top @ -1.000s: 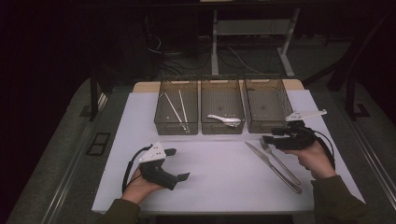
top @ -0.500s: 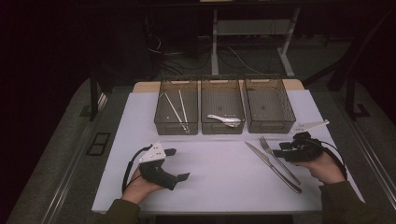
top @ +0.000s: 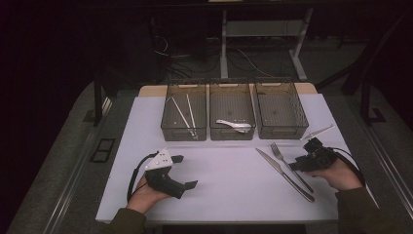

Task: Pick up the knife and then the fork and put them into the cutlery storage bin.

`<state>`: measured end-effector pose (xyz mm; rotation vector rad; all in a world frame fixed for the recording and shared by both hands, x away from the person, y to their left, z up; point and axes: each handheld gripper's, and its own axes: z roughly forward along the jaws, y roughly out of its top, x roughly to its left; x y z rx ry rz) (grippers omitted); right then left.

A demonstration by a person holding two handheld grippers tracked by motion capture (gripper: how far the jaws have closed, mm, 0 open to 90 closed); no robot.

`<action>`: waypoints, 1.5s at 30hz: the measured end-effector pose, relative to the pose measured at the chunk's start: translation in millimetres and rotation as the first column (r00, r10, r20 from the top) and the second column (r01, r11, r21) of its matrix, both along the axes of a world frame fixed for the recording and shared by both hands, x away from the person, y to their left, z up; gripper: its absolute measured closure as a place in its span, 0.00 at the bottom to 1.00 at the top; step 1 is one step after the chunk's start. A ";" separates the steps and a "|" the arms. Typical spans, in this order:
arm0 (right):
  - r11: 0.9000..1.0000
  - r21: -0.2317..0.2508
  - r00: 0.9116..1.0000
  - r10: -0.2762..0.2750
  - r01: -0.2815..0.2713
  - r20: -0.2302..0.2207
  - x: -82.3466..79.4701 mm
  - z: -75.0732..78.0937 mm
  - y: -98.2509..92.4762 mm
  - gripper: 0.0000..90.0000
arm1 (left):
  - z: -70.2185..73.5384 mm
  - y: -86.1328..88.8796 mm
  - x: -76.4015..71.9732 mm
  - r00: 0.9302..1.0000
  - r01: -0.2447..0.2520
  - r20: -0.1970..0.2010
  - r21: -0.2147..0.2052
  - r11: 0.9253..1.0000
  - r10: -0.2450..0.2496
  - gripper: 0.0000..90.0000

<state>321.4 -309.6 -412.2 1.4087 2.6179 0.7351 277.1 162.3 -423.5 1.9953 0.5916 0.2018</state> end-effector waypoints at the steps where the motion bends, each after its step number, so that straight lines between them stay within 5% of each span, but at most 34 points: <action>1: 1.000 -0.008 1.000 0.001 -0.001 -0.007 0.5 -0.7 0.6 0.64 | 0.2 -0.1 0.1 1.000 0.001 -0.001 0.002 1.000 -0.001 0.00; 17: 0.995 -0.085 0.996 0.051 -0.056 -0.067 14.3 -10.0 16.9 0.80 | -0.2 -0.4 -0.5 1.000 -0.002 -0.002 -0.001 1.000 0.002 0.00; 32: 0.977 -0.183 0.993 0.099 -0.108 -0.058 15.8 -11.6 29.1 0.87 | -0.5 -1.4 -0.3 1.000 0.004 0.000 0.007 1.000 -0.004 0.00; 45: 0.976 -0.196 0.994 0.091 -0.100 -0.054 16.2 -11.5 29.7 0.94 | -0.5 -1.7 -0.6 1.000 0.002 0.000 0.003 1.000 -0.002 0.00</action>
